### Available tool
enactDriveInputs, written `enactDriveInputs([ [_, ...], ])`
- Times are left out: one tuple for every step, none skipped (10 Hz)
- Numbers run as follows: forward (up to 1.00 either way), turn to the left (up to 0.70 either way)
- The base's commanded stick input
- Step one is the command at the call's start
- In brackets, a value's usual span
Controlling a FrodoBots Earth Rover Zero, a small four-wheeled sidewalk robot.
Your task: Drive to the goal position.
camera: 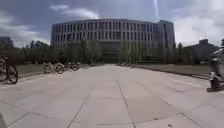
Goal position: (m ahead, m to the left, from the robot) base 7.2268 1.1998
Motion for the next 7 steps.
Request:
enactDriveInputs([
  [0.70,0.00],
  [0.70,0.00],
  [0.70,0.00],
  [0.70,0.00],
  [0.70,0.00],
  [0.70,0.00],
  [0.70,0.00],
])
